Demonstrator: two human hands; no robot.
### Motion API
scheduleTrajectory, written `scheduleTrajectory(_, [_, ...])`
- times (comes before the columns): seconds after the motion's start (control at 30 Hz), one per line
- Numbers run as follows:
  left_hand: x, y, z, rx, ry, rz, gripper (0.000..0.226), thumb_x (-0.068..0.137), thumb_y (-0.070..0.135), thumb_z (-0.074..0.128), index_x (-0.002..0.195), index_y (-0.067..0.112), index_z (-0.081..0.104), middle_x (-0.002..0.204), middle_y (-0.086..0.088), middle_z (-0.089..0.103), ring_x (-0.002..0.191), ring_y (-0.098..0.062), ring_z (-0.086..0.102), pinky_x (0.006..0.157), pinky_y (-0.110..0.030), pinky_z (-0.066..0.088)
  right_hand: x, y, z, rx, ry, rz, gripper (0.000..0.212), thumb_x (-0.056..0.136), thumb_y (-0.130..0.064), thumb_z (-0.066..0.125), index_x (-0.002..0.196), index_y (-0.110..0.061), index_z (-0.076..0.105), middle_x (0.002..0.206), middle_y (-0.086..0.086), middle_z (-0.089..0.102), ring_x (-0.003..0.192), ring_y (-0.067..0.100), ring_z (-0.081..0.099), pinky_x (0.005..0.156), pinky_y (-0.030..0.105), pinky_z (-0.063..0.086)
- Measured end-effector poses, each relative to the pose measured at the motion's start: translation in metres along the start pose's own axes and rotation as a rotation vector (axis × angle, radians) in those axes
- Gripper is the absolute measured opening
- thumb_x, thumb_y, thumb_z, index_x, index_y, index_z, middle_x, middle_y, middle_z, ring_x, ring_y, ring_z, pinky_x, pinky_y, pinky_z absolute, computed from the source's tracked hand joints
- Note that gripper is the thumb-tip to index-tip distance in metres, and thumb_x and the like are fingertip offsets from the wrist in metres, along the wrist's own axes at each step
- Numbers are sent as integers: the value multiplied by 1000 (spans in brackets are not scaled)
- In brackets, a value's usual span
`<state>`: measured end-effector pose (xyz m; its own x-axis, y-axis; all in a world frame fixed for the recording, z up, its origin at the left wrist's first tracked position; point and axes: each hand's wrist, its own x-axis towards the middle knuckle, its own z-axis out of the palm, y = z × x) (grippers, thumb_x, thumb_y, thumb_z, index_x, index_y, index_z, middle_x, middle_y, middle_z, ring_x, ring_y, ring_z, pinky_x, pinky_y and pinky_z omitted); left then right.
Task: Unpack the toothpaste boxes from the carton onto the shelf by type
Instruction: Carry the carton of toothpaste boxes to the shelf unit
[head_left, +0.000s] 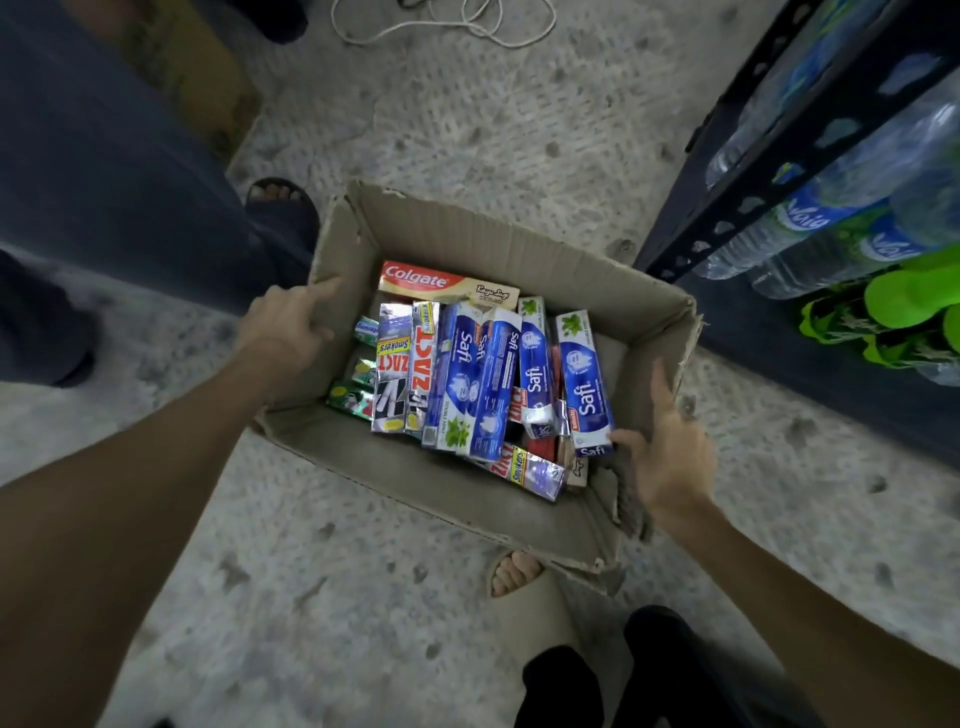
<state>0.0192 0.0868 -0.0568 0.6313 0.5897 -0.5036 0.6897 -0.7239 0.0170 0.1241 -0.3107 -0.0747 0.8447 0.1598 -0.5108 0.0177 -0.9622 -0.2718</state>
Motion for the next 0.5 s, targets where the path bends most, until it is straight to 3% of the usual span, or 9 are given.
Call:
scheduleTrajectory(0.1, [-11,1,-14,35,37,42,71,89,20,65,151,42,40,128,-19,65,116,-47,55,98,-50,47,8,5,-6,45,24,-6,89,93,-25,70,160,-31,11,95,21,68,84,35,66,68,39,52])
scheduleTrajectory(0.3, [-61,26,-22,22,90,103,74,84,12,62,150,38,43,112,-22,70,100,-50,62,82,-52,53,-7,36,-46,6,39,-24,84,96,-21,65,161,-30,13,105,25,68,92,39,67,68,38,46])
scheduleTrajectory(0.5, [-107,68,-16,14,105,154,75,85,12,60,153,35,39,119,-23,67,100,-49,62,81,-49,52,-23,100,-88,-74,86,-61,80,95,-21,66,160,-30,20,108,31,66,99,47,64,78,48,52])
